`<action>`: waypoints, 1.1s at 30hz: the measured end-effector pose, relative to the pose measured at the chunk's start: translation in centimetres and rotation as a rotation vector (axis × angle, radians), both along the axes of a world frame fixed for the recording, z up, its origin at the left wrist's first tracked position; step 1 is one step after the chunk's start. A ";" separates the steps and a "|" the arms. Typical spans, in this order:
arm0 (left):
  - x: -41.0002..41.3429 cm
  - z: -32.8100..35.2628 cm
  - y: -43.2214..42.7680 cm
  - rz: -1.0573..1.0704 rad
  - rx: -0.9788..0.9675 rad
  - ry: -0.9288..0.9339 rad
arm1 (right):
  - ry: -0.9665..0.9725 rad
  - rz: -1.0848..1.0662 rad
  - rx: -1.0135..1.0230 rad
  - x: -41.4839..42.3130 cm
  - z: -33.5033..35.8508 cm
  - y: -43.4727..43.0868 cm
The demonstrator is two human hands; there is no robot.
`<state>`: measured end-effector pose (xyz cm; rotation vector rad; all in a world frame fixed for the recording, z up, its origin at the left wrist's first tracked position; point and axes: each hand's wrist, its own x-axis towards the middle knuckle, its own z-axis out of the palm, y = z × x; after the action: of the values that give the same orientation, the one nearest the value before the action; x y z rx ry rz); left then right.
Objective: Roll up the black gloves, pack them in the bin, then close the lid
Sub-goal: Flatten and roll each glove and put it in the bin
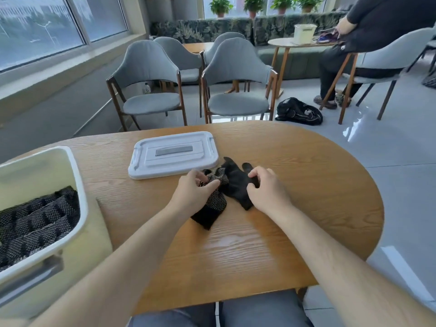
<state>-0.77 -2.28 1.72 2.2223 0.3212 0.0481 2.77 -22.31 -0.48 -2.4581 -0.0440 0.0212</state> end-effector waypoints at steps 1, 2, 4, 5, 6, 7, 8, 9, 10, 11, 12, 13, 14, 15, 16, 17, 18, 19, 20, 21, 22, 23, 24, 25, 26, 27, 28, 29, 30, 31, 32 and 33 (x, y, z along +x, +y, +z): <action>-0.5 -0.4 0.4 0.005 -0.033 -0.009 | -0.008 -0.014 -0.068 -0.2 -0.2 -0.2; -1.1 -0.7 0.9 0.008 -0.075 -0.016 | -0.047 -0.033 -0.144 -0.4 -0.3 -0.3; -2.3 -1.1 1.9 0.002 -0.162 -0.015 | -0.215 -0.038 -0.240 -0.9 -0.2 0.2; -2.9 -1.3 2.3 -0.009 -0.189 -0.016 | -0.307 0.001 -0.223 -1.4 0.0 0.7; -3.4 -1.6 2.8 -0.025 -0.195 -0.026 | -0.369 0.071 -0.180 -1.8 0.2 1.6; -3.9 -1.8 2.9 -0.040 -0.184 -0.035 | -0.399 0.160 -0.126 -2.3 0.4 2.3; -4.4 -1.9 3.1 -0.043 -0.177 -0.047 | -0.405 0.255 -0.073 -2.8 0.6 3.3; -4.7 -1.9 3.2 -0.043 -0.175 -0.065 | -0.399 0.343 -0.025 -3.3 0.7 4.3; -5.0 -1.7 3.4 -0.047 -0.167 -0.096 | -0.398 0.427 0.009 -3.7 1.0 5.3; -5.1 -1.2 3.4 -0.059 -0.144 -0.130 | -0.396 0.505 0.023 -3.9 1.5 6.1; -5.2 -0.5 3.5 -0.076 -0.104 -0.163 | -0.383 0.568 0.022 -3.9 2.0 6.9; -5.3 0.3 3.7 -0.093 -0.061 -0.201 | -0.357 0.607 0.026 -3.8 2.7 7.5; -5.4 1.2 3.9 -0.106 -0.034 -0.245 | -0.333 0.620 0.048 -3.6 3.4 8.0; -5.5 2.1 4.1 -0.112 -0.022 -0.297 | -0.316 0.613 0.083 -3.4 4.2 8.3; -5.7 3.0 4.4 -0.109 -0.022 -0.353 | -0.307 0.594 0.120 -3.0 5.0 8.5; -5.8 3.6 4.5 -0.093 -0.046 -0.405 | -0.308 0.564 0.157 -2.8 5.6 8.5; -5.9 4.1 4.7 -0.062 -0.108 -0.457 | -0.309 0.520 0.213 -2.5 6.1 8.6; -5.8 4.3 4.8 -0.016 -0.197 -0.500 | -0.295 0.467 0.290 -2.4 6.6 8.7; -5.6 4.3 5.0 0.038 -0.304 -0.511 | -0.256 0.413 0.386 -2.3 6.9 8.7; -5.5 4.3 5.0 0.087 -0.415 -0.484 | -0.195 0.372 0.485 -2.2 7.1 8.6; -5.3 4.2 5.0 0.107 -0.520 -0.435 | -0.132 0.353 0.553 -2.2 7.2 8.3; -5.2 4.1 5.0 0.095 -0.607 -0.399 | -0.079 0.360 0.582 -2.3 7.3 8.0; -5.1 4.0 4.9 0.069 -0.662 -0.377 | -0.031 0.388 0.581 -2.4 7.3 7.5; -5.0 4.1 4.9 0.050 -0.676 -0.367 | 0.009 0.427 0.569 -2.5 7.4 7.2; -5.0 4.3 4.9 0.045 -0.657 -0.363 | 0.037 0.456 0.569 -2.6 7.5 6.8; -4.9 4.7 4.8 0.043 -0.619 -0.362 | 0.053 0.469 0.586 -2.6 7.4 6.5; -4.8 5.2 4.8 0.034 -0.573 -0.365 | 0.058 0.475 0.611 -2.4 7.4 6.3; -4.5 5.5 4.9 0.014 -0.515 -0.377 | 0.059 0.473 0.629 -2.1 7.4 6.2; -4.3 5.9 5.0 -0.008 -0.455 -0.387 | 0.054 0.473 0.628 -1.7 7.4 6.1; -4.1 6.2 5.1 -0.021 -0.395 -0.393 | 0.040 0.469 0.610 -1.4 7.6 6.2; -3.7 6.4 5.2 -0.020 -0.339 -0.392 | 0.016 0.456 0.573 -1.0 7.7 6.4; -3.3 6.5 5.5 -0.011 -0.284 -0.387 | -0.007 0.440 0.540 -0.5 7.8 6.6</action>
<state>-4.10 3.20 8.19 1.8832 0.0945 0.3969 2.25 -15.71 7.32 -1.8678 -0.5237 0.1702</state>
